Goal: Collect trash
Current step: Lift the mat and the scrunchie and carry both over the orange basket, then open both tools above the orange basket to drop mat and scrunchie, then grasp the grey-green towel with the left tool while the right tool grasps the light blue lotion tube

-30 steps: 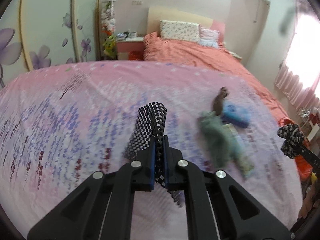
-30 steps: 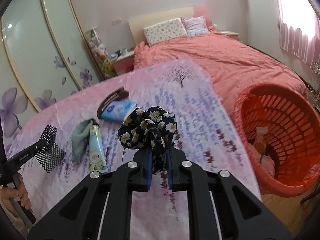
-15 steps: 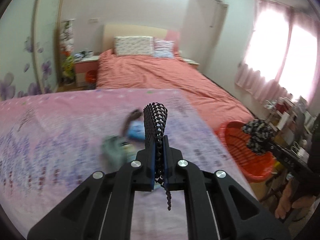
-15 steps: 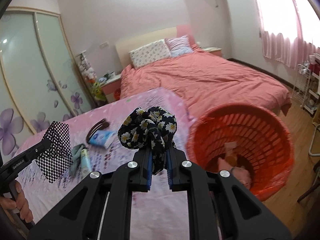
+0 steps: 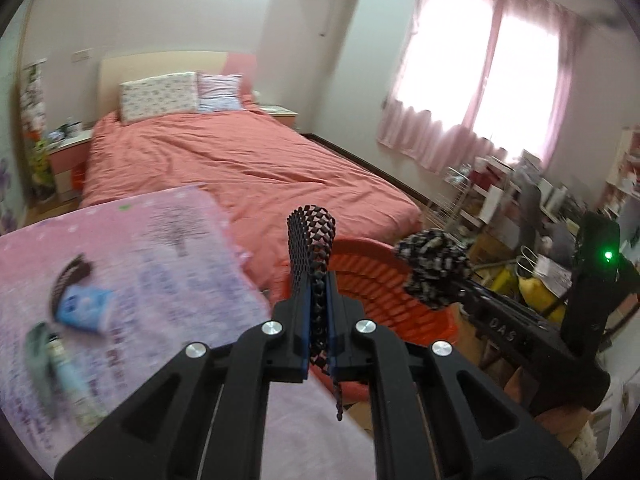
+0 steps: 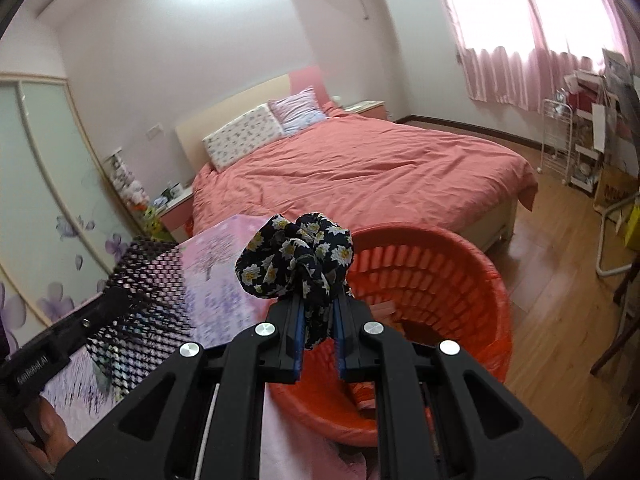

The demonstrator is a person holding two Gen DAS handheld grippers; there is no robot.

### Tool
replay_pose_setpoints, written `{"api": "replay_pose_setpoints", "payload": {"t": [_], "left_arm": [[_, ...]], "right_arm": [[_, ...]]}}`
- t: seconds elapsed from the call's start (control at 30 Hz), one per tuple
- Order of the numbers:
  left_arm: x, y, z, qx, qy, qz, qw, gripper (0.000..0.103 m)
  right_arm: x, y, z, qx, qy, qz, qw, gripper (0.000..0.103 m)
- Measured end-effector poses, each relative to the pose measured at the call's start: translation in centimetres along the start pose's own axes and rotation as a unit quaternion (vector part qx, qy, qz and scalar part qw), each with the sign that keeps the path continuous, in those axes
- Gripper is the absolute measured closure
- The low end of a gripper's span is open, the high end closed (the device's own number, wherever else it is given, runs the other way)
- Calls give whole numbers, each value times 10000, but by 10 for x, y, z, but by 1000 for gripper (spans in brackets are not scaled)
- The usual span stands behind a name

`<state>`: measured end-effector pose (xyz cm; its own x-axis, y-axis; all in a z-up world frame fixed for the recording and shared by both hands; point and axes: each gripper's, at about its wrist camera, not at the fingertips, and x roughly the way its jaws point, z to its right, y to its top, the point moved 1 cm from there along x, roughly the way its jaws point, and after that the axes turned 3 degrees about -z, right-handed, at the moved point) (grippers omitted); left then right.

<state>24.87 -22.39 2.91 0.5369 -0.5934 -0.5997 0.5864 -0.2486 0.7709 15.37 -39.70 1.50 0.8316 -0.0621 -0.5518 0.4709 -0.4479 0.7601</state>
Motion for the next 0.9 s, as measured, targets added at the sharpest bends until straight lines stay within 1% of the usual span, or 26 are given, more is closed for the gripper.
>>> {"api": "replay_pose_setpoints", "payload": {"t": [0.1, 0.2, 0.27, 0.3, 0.33, 0.37, 0.4, 0.47, 0.5, 0.57, 0.63, 0.73, 0.77, 0.83, 0.9], "left_arm": [[30, 5, 19, 98, -150, -99, 9998, 95], [49, 3, 28, 135, -206, -200, 9995, 95], [63, 3, 33, 149, -212, -268, 9993, 94], [68, 3, 32, 150, -153, -296, 9993, 90], [74, 2, 32, 144, -74, -345, 9993, 80], [80, 1, 30, 112, 0, -398, 9991, 76], [84, -1, 27, 74, 79, -416, 9991, 71], [86, -4, 21, 31, 174, -443, 9989, 67], [85, -6, 16, 10, 247, -454, 9987, 64], [79, -9, 5, -12, 358, -468, 9983, 60], [73, -14, -6, -42, 501, -490, 9975, 54], [55, -24, -29, -56, 830, -520, 9952, 47], [47, -27, -34, -49, 913, -505, 9945, 46], [31, -34, -51, -41, 1163, -447, 9922, 40], [10, -43, -75, -80, 1510, -353, 9879, 36]], "right_arm": [[8, 2, 11, 124, -37, -22, 9999, 91], [17, 3, 25, 266, -67, -91, 9996, 90], [23, 3, 33, 351, -44, -170, 9992, 86], [25, 3, 36, 392, -61, -191, 9990, 84], [30, 1, 40, 416, -89, -229, 9988, 78], [30, -1, 40, 414, -108, -249, 9988, 72], [32, -3, 42, 397, -144, -268, 9987, 69], [31, -4, 44, 356, -197, -276, 9988, 59], [30, -7, 43, 326, -222, -269, 9989, 57], [27, -7, 42, 255, -284, -240, 9990, 48], [24, -8, 37, 135, -353, -198, 9991, 45], [18, -12, 23, -126, -445, -137, 9988, 41], [16, -12, 21, -208, -451, -118, 9987, 40], [12, -16, 11, -368, -438, -88, 9983, 39], [13, -18, 3, -486, -431, -86, 9979, 38]]}}
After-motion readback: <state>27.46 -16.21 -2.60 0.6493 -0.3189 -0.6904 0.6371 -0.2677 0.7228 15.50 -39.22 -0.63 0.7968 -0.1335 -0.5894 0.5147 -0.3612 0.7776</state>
